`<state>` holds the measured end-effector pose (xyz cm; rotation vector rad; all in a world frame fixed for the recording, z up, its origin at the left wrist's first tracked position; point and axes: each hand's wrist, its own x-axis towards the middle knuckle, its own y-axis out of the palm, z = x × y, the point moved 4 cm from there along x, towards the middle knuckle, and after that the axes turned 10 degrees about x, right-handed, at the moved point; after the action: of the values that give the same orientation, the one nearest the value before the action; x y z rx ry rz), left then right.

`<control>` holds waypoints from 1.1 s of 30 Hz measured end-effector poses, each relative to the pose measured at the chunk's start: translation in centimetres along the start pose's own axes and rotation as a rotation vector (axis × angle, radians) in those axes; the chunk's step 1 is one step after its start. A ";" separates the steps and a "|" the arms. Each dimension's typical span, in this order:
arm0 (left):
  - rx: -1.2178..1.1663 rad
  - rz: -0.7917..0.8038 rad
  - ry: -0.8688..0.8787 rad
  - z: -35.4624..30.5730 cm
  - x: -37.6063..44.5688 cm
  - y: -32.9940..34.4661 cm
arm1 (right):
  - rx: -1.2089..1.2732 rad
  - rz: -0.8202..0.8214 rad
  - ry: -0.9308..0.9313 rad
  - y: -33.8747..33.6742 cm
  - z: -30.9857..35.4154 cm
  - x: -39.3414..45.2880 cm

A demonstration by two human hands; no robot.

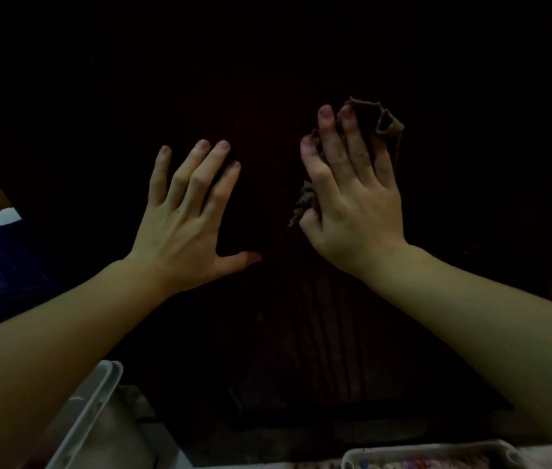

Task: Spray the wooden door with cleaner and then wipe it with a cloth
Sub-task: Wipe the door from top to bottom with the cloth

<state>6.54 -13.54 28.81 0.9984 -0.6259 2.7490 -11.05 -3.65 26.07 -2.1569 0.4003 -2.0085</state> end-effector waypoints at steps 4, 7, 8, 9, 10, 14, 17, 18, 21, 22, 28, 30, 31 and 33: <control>0.034 0.061 0.041 1.4 -1.5 0.4 | -0.018 0.082 -0.107 1.5 0.6 -4.0; 0.075 0.095 0.067 2.5 -2.8 0.8 | -0.026 0.109 -0.098 1.8 1.0 -4.7; 0.077 0.100 0.064 2.8 -3.2 0.9 | -0.015 0.094 -0.074 1.9 1.7 -3.7; 0.075 0.103 0.058 3.0 -3.6 1.0 | -0.002 0.070 -0.049 2.0 2.6 -2.4; 0.076 0.104 0.053 3.2 -4.0 1.1 | 0.011 0.044 -0.029 2.2 3.7 -1.0; 0.071 0.099 0.059 3.5 -4.8 1.5 | 0.038 -0.003 -0.004 3.3 6.1 0.7; 0.056 0.112 0.043 4.3 -5.3 1.6 | 0.021 0.072 -0.111 4.3 6.1 -2.2; 0.054 0.125 0.034 4.6 -5.6 1.6 | 0.015 0.092 -0.136 4.5 6.1 -3.0; 0.065 0.159 -0.023 5.8 -6.8 1.7 | 0.014 0.106 -0.132 4.6 6.5 -3.2; 0.066 0.168 -0.054 6.2 -7.2 1.7 | 0.017 0.111 -0.126 4.7 7.0 -2.6; 0.031 0.154 -0.103 6.6 -8.1 2.2 | 0.051 0.092 -0.115 5.9 10.9 1.0; 0.029 0.139 -0.097 6.9 -8.5 2.2 | 0.037 0.170 -0.228 6.9 11.5 -1.1; 0.024 0.133 -0.104 7.0 -8.7 2.2 | 0.023 0.223 -0.287 7.2 11.6 -2.2; -0.003 0.129 -0.151 7.0 -9.5 2.3 | 0.006 0.300 -0.356 7.2 11.7 -3.1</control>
<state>17.24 -18.66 26.82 1.2145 -0.7422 2.7994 -0.17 -10.27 19.95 -2.2325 0.6157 -1.4350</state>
